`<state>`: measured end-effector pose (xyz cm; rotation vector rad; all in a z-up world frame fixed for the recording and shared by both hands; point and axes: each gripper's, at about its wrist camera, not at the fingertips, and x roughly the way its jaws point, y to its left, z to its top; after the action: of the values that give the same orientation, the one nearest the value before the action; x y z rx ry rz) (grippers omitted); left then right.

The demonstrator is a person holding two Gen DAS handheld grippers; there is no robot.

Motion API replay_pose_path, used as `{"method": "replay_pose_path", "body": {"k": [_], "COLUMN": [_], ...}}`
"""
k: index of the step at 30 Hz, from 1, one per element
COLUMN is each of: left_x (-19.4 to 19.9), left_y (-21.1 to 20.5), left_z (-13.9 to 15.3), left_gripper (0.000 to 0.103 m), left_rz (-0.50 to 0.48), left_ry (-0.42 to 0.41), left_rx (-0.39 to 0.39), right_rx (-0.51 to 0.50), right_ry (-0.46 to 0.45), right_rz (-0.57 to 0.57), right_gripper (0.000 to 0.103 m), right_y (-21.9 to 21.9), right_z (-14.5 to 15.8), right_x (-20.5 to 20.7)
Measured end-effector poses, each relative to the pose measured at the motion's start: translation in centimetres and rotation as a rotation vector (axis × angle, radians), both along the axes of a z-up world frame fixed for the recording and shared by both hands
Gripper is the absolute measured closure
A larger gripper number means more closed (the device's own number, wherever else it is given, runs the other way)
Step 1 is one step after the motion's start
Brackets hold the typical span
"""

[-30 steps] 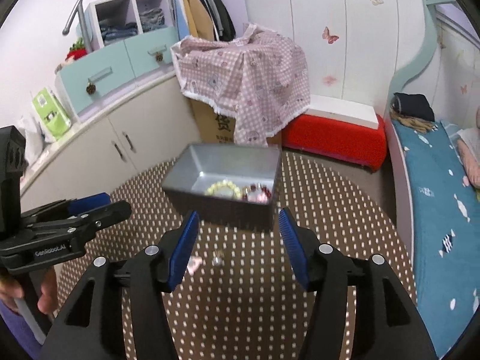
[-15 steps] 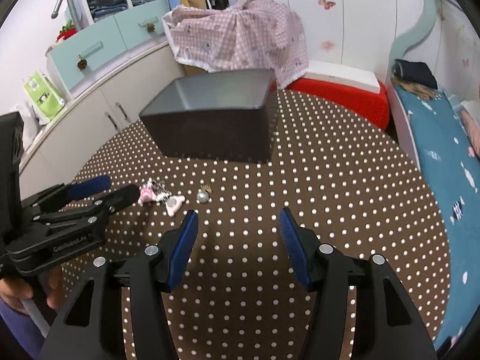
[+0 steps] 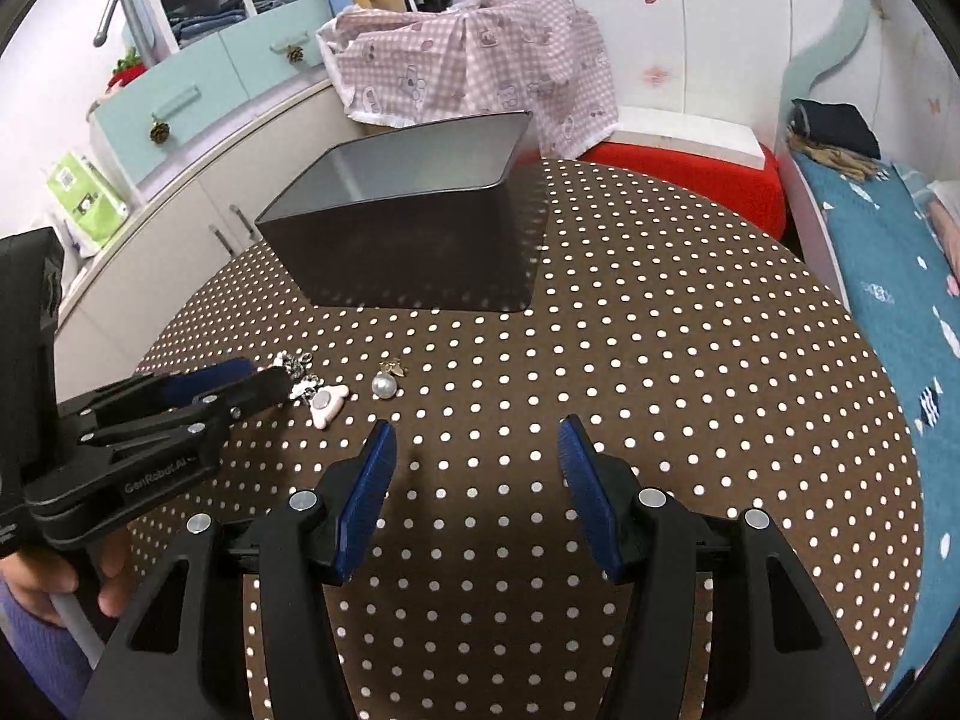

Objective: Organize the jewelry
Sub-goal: 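Grasp the pink charm with the left gripper, then carry the pink charm into the box with the left gripper while the right carries an earring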

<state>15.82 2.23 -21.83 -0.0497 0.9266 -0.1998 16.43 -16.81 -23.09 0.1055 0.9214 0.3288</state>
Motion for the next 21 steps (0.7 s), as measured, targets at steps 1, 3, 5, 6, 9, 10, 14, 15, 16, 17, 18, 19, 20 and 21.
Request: {"method": "replay_pose_path", "body": {"k": [1,3,5,6,9,10,14,15,16,17,18,19,20,21], "left_x": [0.0,-0.3,-0.6,-0.8,-1.1,-1.3,-1.8,-1.9,-1.9,-2.0,-2.0,-2.1,-2.2,-2.3], "left_y": [0.1,0.4,1.3,1.9,3.1,3.5,5.1,5.4,5.9,6.2,6.2,6.5,6.6,6.7], "left_z": [0.0,0.1,0.2,0.4,0.8,0.9,1.2,1.3,1.5,1.7,1.8,2.1,2.3,2.6], "left_gripper": [0.086,0.087,0.089,0.090,0.096,0.096,0.097,0.097,0.097,0.097,0.097,0.097,0.097,0.097], "left_rz": [-0.003,0.000,0.005,0.014,0.020,0.026,0.038,0.039,0.040,0.040,0.038,0.031,0.029,0.033], "left_ry": [0.002,0.001,0.002,0.000,-0.002,-0.005,-0.006,-0.007,-0.011,-0.014,-0.016,-0.019,-0.024,-0.030], "left_rx": [0.003,0.005,-0.025,-0.048,-0.082,-0.085,-0.122,-0.135,-0.150,-0.157,-0.165,-0.186,-0.200,-0.203], "right_rx": [0.001,-0.003,-0.004,-0.004,-0.009,-0.010,-0.032,-0.044,-0.057,-0.062,-0.064,-0.065,-0.066,-0.067], "right_ry": [0.002,0.000,0.001,0.001,0.004,0.003,-0.005,-0.004,-0.003,-0.005,-0.004,-0.005,-0.005,-0.007], "right_rz": [0.003,0.010,0.016,0.018,0.025,0.029,0.041,0.042,0.044,0.046,0.047,0.049,0.051,0.051], "right_gripper": [0.048,0.048,0.048,0.048,0.048,0.048,0.048,0.048,0.048,0.048,0.048,0.048,0.048,0.048], "right_y": [0.1,0.5,0.9,1.1,1.7,1.9,2.9,3.1,3.4,3.6,3.6,3.8,3.9,4.0], "right_z": [0.0,-0.1,-0.1,-0.2,-0.3,-0.4,-0.5,-0.6,-0.7,-0.8,-0.8,-0.9,-0.9,-1.0], "right_x": [0.0,0.0,0.0,0.0,0.2,0.2,0.4,0.6,0.8,0.9,1.0,1.2,1.4,1.6]}}
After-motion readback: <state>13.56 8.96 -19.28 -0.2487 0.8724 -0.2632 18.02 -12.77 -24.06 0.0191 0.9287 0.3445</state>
